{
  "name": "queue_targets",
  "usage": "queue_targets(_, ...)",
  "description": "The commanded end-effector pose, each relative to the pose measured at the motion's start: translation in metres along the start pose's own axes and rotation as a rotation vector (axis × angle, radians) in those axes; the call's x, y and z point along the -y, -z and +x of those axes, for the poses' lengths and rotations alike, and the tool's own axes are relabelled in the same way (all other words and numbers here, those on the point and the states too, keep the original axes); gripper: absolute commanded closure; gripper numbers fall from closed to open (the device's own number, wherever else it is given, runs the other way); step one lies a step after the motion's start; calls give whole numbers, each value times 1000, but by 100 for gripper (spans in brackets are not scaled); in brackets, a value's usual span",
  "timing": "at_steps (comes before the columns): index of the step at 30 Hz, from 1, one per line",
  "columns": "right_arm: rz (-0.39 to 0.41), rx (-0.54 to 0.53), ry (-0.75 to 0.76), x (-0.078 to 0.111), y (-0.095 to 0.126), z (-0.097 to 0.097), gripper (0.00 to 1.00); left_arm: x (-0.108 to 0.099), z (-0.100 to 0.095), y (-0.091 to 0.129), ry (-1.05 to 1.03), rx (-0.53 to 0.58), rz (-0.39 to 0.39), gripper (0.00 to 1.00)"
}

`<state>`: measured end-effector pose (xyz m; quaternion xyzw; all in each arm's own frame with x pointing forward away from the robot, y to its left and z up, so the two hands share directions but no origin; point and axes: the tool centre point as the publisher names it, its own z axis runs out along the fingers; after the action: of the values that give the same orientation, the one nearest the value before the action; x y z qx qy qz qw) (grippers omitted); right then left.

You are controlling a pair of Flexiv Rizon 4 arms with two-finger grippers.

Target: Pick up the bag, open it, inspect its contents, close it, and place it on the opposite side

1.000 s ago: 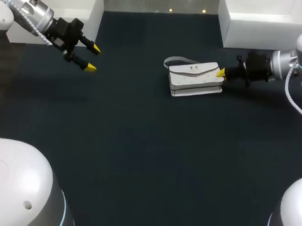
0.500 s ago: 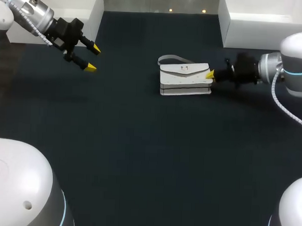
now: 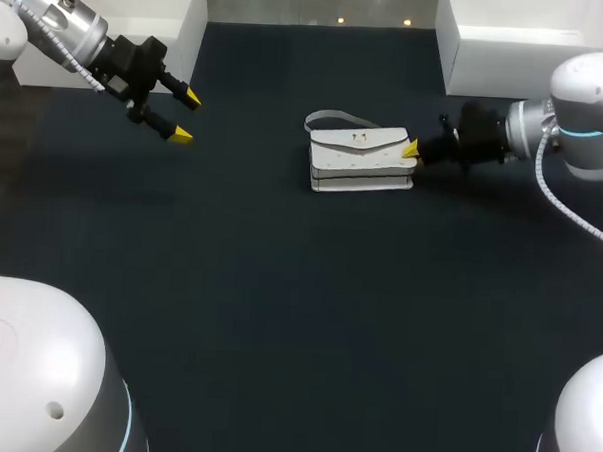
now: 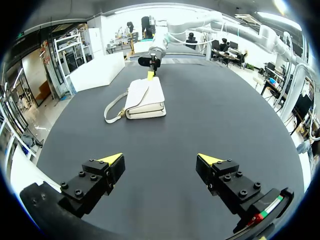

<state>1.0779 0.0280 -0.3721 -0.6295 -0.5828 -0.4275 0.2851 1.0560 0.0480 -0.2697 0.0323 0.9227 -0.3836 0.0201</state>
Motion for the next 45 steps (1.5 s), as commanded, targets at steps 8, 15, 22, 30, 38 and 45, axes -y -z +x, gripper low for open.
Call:
queue_targets(8,209,86,-1,-6,13,7,64,-1,0,-1,-1,2,3,0)
queue_targets(15,373,82,-20,-6,9,0,76,-1,0,-1,-1,2,3,0)
queue_targets(22,426,77,-35,-7,4,-8,76,-1,0,-1,-1,2,3,0)
queue_targets(30,407,71,-39,-10,6,-7,78,-1,0,-1,-1,2,3,0)
queue_targets(38,417,79,-36,-12,7,-1,83,-1,0,-1,-1,2,3,0)
queue_targets(45,412,78,-42,-10,1,2,81,-1,0,-1,-1,2,3,0)
